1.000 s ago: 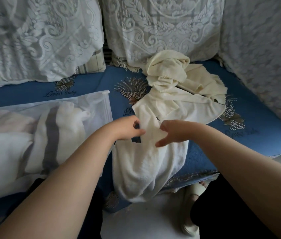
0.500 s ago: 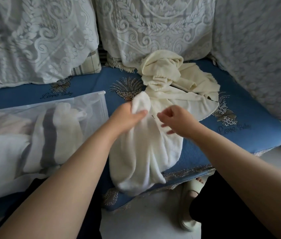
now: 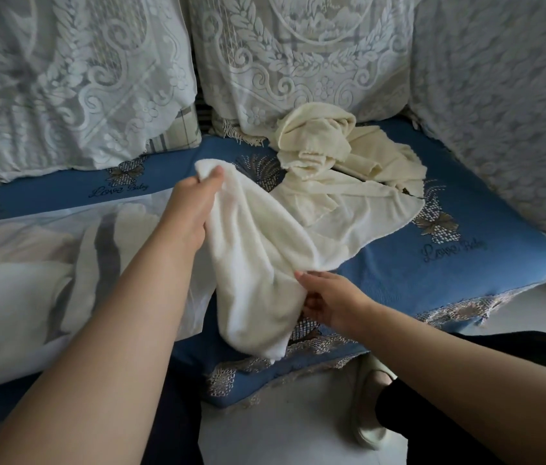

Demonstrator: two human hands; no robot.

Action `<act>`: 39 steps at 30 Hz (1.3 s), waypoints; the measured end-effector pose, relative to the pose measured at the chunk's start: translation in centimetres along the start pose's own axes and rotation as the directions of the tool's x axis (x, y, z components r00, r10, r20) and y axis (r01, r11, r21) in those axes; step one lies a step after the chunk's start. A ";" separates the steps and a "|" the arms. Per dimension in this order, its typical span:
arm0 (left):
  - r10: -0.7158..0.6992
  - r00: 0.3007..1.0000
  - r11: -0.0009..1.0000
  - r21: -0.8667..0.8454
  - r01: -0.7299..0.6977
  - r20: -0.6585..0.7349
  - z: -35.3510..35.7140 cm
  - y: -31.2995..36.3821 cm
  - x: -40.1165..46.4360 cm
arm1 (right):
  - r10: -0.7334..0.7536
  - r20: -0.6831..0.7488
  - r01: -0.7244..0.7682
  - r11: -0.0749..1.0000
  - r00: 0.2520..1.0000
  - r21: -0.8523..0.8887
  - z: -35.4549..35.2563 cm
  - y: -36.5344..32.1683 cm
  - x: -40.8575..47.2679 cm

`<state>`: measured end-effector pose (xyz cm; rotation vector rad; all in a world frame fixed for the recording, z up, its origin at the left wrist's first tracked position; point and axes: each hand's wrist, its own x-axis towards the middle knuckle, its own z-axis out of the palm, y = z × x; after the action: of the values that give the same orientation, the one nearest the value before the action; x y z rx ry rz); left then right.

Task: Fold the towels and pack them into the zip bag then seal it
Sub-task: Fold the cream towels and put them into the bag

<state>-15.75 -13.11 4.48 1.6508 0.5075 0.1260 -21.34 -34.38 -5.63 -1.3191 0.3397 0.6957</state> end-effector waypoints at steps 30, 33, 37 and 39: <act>0.504 0.849 0.845 -0.113 -0.523 -0.159 -3.1 3.0 -3.9 | -0.137 0.293 0.134 0.991 0.946 0.028 -3.7 -12.2 -6.8; 0.590 0.801 0.807 0.040 -0.589 -0.103 -3.3 2.9 -4.0 | -0.024 0.298 -0.005 0.995 0.954 0.096 -2.3 -10.7 -6.9; 0.587 0.805 0.808 0.125 -0.576 -0.087 -3.3 2.5 -4.3 | 0.225 0.276 -0.259 0.961 0.934 0.094 0.7 -5.9 -6.2; 0.580 0.809 0.815 0.091 -0.573 -0.096 -3.4 2.5 -4.7 | 0.291 0.281 -0.315 0.948 0.915 0.043 1.8 -3.6 -6.1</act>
<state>-20.61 -12.06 8.37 1.8185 0.0766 0.6730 -23.88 -34.62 1.22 -1.0799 0.3513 1.1001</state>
